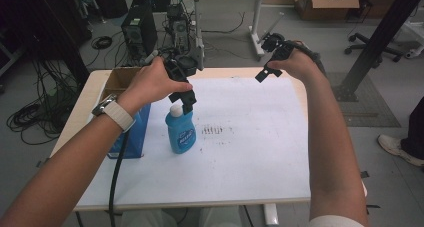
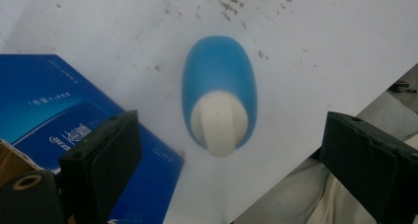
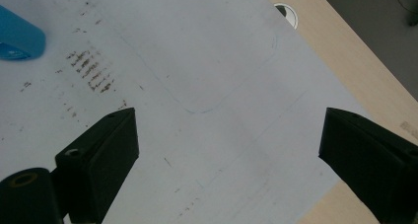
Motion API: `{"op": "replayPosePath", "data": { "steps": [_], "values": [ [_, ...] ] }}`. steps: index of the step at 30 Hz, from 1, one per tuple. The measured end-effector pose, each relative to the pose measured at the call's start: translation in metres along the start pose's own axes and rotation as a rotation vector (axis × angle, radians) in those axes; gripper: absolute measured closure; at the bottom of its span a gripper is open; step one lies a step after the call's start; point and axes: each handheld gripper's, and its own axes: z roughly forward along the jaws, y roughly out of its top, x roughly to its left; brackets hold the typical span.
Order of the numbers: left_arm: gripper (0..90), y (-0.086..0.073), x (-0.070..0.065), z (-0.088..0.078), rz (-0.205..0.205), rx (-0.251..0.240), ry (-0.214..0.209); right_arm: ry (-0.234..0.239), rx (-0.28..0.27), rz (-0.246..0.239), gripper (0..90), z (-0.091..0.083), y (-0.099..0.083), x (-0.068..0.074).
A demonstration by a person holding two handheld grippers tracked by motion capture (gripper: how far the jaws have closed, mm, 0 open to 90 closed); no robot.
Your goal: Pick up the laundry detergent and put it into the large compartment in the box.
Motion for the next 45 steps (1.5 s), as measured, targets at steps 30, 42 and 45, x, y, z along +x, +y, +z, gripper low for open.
{"op": "replayPosePath", "data": {
  "steps": [30,42,45],
  "values": [
    [7.7,-0.001,0.002,0.037,-0.039,0.022,-0.004,0.007,0.007,-0.013,8.1,0.007,0.005,0.003],
    [7.7,0.0,0.001,0.051,-0.062,0.019,0.001,0.01,0.009,-0.014,8.1,0.009,0.007,0.003],
    [7.7,0.0,0.001,0.053,-0.068,0.014,0.005,0.01,0.007,-0.02,8.1,0.009,0.007,0.004]
  ]
}}
